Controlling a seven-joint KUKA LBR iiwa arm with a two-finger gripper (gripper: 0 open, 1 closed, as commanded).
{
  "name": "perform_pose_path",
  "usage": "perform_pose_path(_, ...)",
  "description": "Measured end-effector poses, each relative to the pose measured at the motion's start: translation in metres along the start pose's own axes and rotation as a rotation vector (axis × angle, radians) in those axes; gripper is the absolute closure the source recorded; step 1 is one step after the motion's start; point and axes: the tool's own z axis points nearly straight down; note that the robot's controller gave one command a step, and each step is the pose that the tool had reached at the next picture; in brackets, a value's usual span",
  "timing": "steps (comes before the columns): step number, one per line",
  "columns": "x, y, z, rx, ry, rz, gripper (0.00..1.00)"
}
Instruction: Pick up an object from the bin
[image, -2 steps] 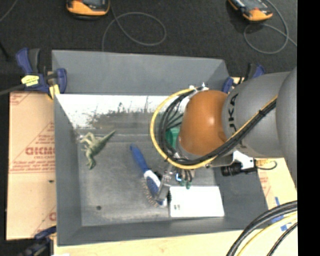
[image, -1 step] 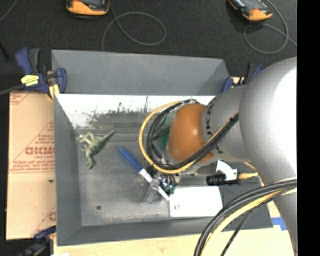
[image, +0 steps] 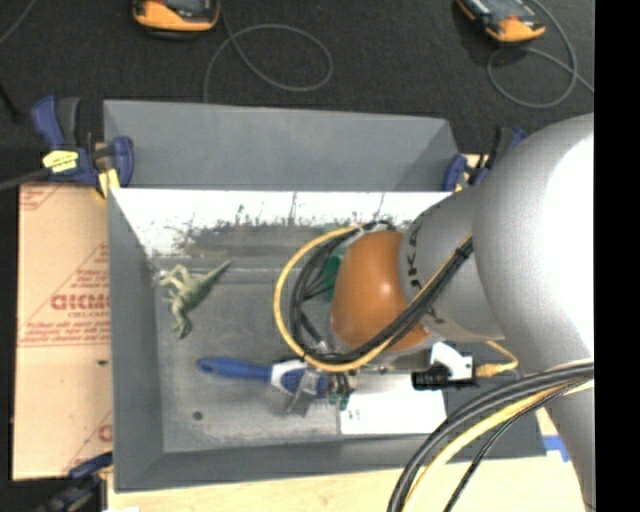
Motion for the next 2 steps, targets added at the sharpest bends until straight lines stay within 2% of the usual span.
perform_pose_path(2, 0.0015, -0.0009, -0.0051, 0.003, 0.006, 0.000, 1.00)
